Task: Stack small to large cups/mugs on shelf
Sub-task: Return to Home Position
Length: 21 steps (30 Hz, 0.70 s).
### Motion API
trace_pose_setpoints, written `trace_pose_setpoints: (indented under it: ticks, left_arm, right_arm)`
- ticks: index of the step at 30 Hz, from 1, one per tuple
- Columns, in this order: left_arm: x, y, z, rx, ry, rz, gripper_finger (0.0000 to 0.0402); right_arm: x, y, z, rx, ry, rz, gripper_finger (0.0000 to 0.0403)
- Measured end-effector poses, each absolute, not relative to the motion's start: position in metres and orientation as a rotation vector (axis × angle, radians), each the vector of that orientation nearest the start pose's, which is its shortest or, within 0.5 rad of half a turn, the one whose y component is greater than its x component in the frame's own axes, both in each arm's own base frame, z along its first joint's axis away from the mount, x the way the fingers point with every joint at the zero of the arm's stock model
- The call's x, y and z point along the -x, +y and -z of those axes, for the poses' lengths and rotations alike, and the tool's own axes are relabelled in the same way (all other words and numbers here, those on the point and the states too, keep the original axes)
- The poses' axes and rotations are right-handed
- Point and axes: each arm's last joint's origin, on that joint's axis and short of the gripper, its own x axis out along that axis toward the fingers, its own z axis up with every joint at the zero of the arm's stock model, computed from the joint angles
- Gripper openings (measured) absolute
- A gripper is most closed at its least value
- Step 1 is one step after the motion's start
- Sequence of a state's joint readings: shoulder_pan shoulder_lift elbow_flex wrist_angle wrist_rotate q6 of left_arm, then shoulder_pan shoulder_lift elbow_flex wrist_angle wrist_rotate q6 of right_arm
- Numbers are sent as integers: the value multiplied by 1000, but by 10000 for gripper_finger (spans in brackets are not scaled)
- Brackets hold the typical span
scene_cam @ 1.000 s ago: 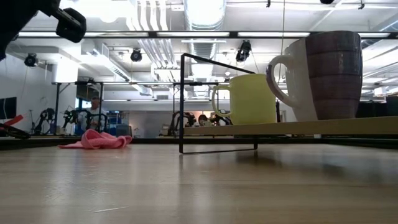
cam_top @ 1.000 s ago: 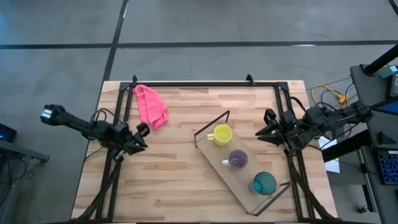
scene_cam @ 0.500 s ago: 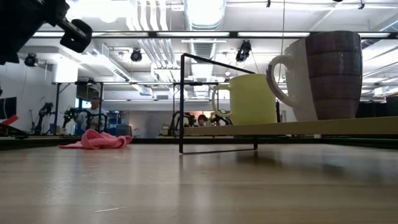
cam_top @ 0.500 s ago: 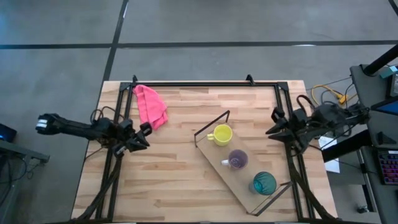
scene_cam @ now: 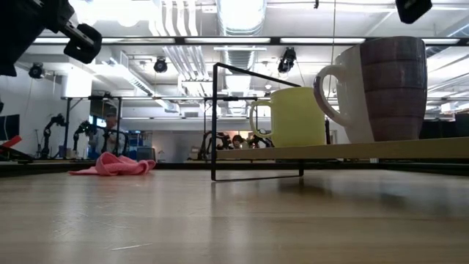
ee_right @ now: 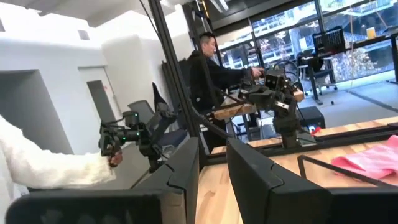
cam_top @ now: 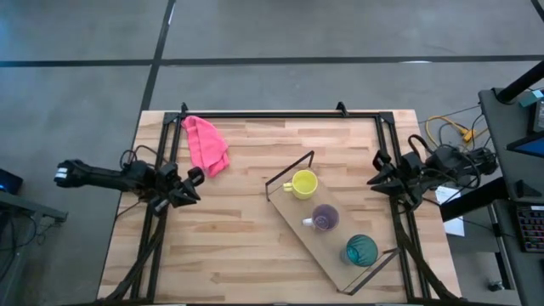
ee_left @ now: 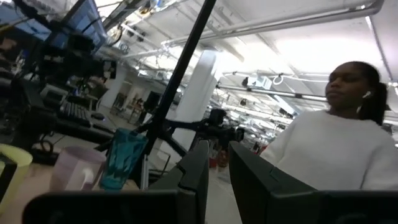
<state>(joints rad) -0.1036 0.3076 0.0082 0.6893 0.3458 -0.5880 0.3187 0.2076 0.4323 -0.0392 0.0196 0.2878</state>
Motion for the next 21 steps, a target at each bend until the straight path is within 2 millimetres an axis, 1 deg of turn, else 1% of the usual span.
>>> trace_pose_setpoints:
  ticks: [5,10,15,18,21]
  left_arm:
    - [-101,-20,-209,515,-299,555,47]
    - [-97,-20,-212,495,-339,561,47]
    - [-95,-20,-212,437,-359,550,47]
    - [-93,-19,-213,431,-375,553,48]
    - [-91,-19,-212,431,-375,554,47]
  right_arm:
    - [-70,23,-276,-322,-172,-327,73]
    - [-61,19,-263,-337,-226,-336,76]
    - [-65,21,-256,-335,-201,-332,80]
    - [-68,22,-249,-344,-178,-336,76]
    - [-68,22,-247,-345,-191,-354,73]
